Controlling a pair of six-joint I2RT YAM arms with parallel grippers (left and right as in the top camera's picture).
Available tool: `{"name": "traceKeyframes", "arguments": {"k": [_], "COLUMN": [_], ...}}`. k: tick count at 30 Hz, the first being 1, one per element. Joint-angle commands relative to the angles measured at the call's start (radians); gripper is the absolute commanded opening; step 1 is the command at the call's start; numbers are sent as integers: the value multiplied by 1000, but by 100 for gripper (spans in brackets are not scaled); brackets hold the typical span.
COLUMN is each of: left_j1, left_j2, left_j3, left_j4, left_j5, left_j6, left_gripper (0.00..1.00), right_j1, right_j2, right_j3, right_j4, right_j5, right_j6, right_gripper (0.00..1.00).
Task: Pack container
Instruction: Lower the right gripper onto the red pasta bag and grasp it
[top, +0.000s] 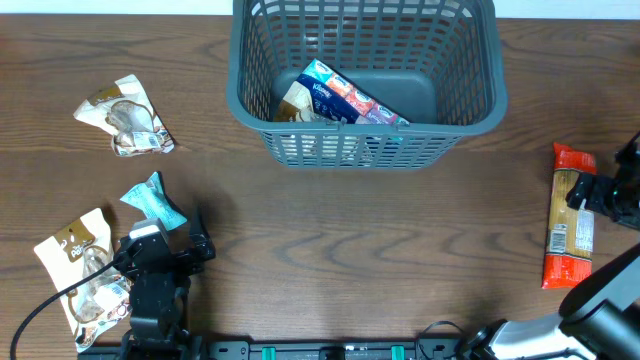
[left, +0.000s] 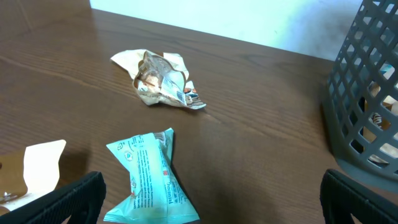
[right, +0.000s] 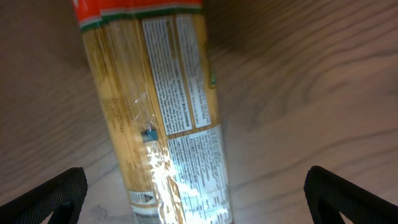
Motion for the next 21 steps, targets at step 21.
{"name": "traceKeyframes", "arguments": {"k": [21], "left_j1": [4], "left_j2": [-6], "left_j3": [-2], "left_j4": [-13], "left_j5": [-2], "left_j6": [-51], "left_gripper": [99], "right_j1": [2], "right_j2": [286], "right_j3": [2], "right_j4": [67], "right_j5": [-206], "right_j6": [-19], "right_gripper": [63]}}
